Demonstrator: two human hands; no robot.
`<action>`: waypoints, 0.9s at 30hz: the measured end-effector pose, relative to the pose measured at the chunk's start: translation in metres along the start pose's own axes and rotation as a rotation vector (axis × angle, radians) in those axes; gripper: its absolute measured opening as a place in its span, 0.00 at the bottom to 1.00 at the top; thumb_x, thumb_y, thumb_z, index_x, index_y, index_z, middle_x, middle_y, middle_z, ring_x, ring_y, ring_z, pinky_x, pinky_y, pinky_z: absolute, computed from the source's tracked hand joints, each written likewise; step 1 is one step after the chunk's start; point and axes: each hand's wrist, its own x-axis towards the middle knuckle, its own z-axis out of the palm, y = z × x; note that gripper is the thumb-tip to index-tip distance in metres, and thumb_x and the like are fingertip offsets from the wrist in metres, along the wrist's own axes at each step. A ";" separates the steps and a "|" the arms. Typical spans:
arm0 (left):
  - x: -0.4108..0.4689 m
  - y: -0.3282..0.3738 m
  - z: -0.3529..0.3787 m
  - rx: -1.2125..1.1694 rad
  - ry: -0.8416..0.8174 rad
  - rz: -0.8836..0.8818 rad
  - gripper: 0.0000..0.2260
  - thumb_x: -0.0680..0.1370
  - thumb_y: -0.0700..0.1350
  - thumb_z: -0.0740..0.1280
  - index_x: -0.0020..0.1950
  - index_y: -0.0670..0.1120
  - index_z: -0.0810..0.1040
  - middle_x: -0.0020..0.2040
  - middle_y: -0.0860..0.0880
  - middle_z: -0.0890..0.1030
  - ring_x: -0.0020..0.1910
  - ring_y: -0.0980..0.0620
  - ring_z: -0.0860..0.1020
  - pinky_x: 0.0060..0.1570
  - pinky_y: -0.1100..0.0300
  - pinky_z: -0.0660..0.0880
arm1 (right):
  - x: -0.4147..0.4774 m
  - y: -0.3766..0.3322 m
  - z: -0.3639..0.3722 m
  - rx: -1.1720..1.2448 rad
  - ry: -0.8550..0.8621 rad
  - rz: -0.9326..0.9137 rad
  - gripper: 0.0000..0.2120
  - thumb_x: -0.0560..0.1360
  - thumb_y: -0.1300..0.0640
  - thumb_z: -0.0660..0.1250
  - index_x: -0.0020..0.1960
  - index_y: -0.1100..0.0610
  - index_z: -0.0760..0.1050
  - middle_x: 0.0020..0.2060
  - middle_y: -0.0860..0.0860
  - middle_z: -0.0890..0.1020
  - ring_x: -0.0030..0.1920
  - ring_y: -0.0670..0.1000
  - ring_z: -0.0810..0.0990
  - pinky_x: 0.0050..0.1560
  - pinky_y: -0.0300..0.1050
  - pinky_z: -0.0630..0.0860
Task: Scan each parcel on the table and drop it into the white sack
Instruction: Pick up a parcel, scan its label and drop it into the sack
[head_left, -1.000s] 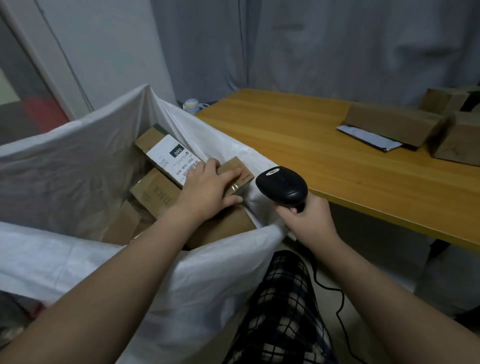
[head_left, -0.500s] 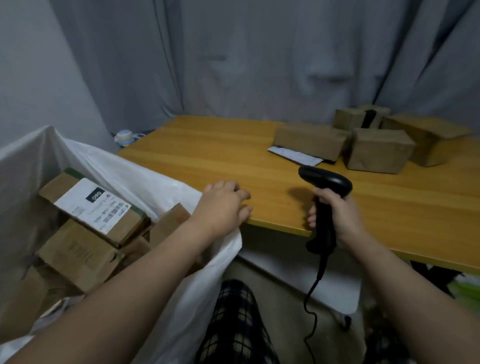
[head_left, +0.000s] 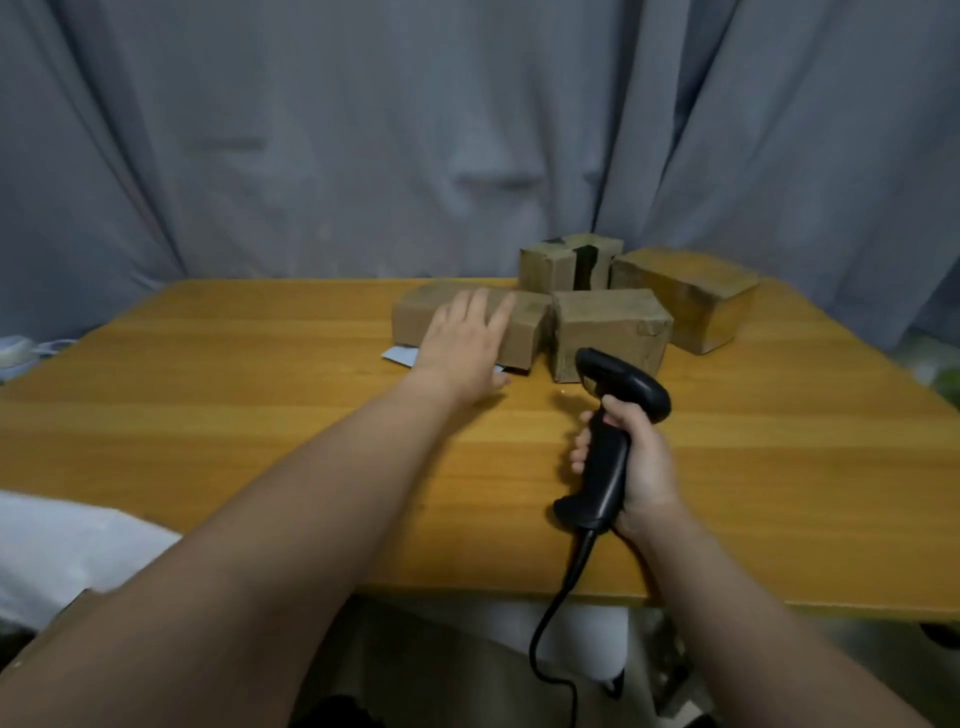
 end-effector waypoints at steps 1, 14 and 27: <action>0.013 0.004 0.004 0.085 0.001 0.064 0.39 0.77 0.58 0.64 0.79 0.46 0.46 0.76 0.39 0.55 0.75 0.39 0.54 0.72 0.48 0.55 | 0.002 0.000 0.001 -0.008 -0.005 -0.005 0.12 0.77 0.53 0.65 0.44 0.62 0.76 0.28 0.54 0.75 0.27 0.50 0.76 0.27 0.40 0.75; 0.041 0.008 0.033 0.150 0.226 0.334 0.24 0.74 0.47 0.67 0.69 0.48 0.64 0.65 0.37 0.70 0.61 0.36 0.71 0.58 0.43 0.69 | 0.007 0.002 0.000 0.003 -0.032 -0.051 0.12 0.77 0.55 0.64 0.41 0.64 0.75 0.27 0.56 0.75 0.25 0.51 0.75 0.25 0.41 0.74; -0.130 -0.051 -0.042 -1.544 0.721 -0.450 0.18 0.79 0.35 0.65 0.64 0.49 0.65 0.52 0.57 0.76 0.51 0.56 0.77 0.54 0.64 0.75 | -0.002 0.000 0.000 -0.055 -0.006 -0.015 0.12 0.77 0.54 0.65 0.44 0.63 0.76 0.28 0.55 0.77 0.27 0.51 0.77 0.27 0.41 0.76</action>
